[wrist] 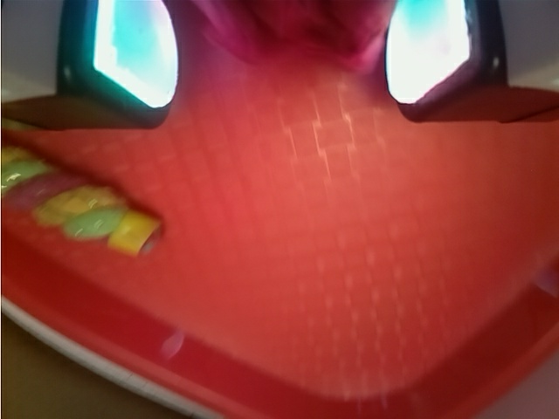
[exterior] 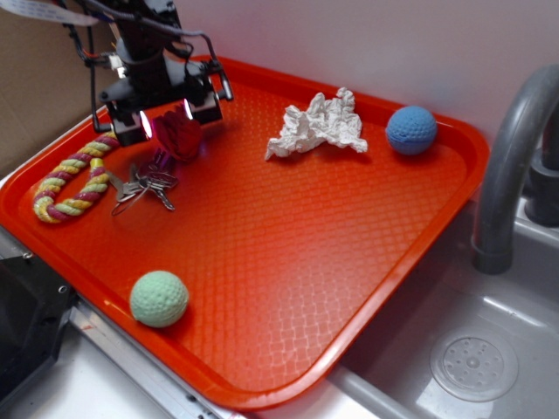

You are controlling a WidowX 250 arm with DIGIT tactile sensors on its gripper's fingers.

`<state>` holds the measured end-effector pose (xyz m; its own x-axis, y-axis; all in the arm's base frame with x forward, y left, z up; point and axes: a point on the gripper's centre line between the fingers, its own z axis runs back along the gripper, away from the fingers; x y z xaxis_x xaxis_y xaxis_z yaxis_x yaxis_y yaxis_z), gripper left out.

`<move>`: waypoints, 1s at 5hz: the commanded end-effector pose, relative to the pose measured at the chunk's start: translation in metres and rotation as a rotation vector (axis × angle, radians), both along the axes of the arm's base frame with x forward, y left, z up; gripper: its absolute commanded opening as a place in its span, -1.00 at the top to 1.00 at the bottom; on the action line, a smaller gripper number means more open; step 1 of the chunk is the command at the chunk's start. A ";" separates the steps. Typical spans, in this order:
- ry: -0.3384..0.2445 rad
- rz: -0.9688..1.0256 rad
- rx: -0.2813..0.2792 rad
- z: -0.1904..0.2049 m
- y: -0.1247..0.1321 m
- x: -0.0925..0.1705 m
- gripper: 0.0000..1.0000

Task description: Grab the red paper.

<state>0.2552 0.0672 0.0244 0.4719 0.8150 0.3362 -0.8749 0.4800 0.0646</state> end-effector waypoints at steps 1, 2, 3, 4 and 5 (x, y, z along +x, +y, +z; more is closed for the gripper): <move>-0.001 -0.066 -0.021 -0.001 -0.016 -0.009 -1.00; -0.018 -0.051 -0.015 -0.002 -0.016 -0.009 1.00; -0.028 -0.044 0.003 0.002 -0.015 -0.009 1.00; -0.032 -0.032 0.005 0.006 -0.011 -0.007 1.00; -0.058 -0.040 0.001 0.019 -0.007 -0.004 1.00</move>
<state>0.2474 0.0492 0.0281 0.5091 0.7957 0.3280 -0.8524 0.5190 0.0642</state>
